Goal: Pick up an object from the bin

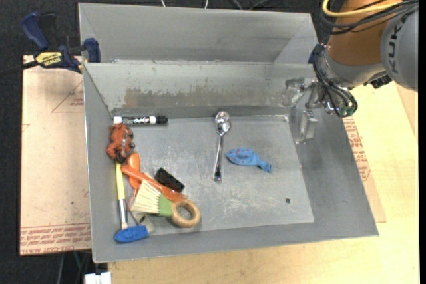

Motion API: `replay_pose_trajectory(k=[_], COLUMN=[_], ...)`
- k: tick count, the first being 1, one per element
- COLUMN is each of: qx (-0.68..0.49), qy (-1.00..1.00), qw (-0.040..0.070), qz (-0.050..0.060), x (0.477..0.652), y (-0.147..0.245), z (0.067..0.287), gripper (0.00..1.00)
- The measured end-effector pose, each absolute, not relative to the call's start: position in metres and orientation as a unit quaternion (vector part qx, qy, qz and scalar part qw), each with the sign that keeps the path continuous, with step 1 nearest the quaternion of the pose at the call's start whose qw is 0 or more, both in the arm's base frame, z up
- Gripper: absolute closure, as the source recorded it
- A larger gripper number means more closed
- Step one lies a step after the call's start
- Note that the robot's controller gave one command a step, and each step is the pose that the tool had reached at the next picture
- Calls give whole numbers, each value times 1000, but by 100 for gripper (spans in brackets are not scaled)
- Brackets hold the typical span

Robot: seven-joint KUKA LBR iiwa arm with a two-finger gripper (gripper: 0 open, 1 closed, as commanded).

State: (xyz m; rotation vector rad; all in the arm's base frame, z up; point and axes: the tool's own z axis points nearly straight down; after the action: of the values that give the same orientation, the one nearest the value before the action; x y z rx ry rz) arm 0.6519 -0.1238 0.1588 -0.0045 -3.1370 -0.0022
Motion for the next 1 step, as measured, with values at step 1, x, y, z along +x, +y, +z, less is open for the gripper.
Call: replay_pose_trajectory(k=[1], qx=[0], qy=[-1000], qw=[-1], qz=[0], x=[654], y=[-123], z=[163], gripper=[0])
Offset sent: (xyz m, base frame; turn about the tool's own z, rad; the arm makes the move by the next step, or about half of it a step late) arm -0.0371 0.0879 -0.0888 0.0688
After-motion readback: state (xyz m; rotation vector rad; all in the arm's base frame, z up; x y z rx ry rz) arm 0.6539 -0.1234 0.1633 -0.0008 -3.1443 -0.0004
